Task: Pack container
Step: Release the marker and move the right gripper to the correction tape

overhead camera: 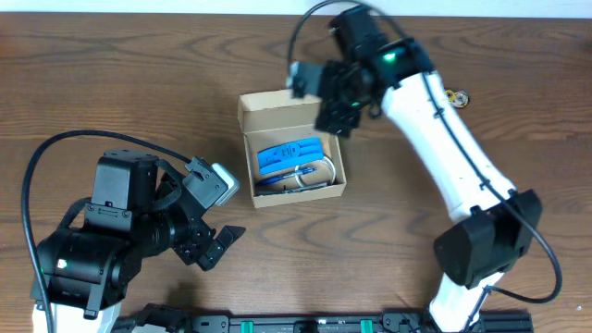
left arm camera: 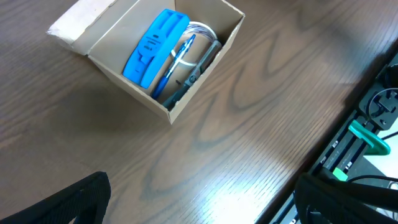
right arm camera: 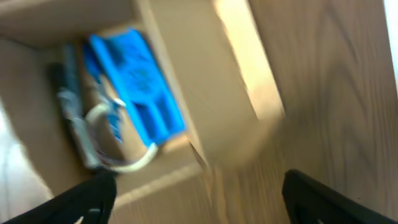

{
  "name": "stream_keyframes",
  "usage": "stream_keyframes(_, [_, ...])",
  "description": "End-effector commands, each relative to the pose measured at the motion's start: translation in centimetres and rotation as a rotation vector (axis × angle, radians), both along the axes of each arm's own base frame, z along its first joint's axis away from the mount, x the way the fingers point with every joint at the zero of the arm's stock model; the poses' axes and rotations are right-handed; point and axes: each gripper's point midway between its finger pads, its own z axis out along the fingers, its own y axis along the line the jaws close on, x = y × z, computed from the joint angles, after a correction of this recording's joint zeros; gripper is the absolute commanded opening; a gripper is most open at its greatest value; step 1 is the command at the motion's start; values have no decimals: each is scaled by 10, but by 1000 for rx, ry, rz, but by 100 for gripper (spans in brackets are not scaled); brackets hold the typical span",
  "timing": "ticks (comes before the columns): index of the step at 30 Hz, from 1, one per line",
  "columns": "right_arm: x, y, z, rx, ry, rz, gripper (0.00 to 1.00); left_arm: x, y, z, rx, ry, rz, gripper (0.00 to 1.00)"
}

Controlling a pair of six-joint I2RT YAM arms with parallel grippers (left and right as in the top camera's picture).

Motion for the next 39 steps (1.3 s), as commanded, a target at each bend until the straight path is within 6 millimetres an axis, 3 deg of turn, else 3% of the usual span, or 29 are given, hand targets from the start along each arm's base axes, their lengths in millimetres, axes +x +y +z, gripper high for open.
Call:
stream_keyframes(1, [22, -44, 3, 7, 2, -173, 93, 1, -1, 10, -12, -32, -15, 95])
stream_keyframes(3, [30, -64, 3, 12, 0, -220, 99, 1, -1, 10, -12, -32, -15, 95])
stream_keyframes(7, [40, -99, 4, 47, 8, -300, 99, 1, -1, 10, -12, -32, -15, 95])
stream_keyframes(11, [49, -116, 8, 105, 0, -334, 99, 1, -1, 10, -12, -32, -15, 95])
stream_keyframes(16, [79, -147, 10, 119, -86, -424, 99, 1, -1, 10, -12, -32, -15, 95])
stream_keyframes(27, [130, -228, -55, 61, -102, -690, 99, 1, -1, 10, -12, -32, -15, 95])
stream_keyframes(33, [143, -263, -75, 95, -102, -821, 99, 1, -1, 10, -12, -32, -15, 95])
stream_keyframes(39, [149, -286, -92, 102, -78, -911, 99, 1, -1, 10, -12, -32, -15, 95])
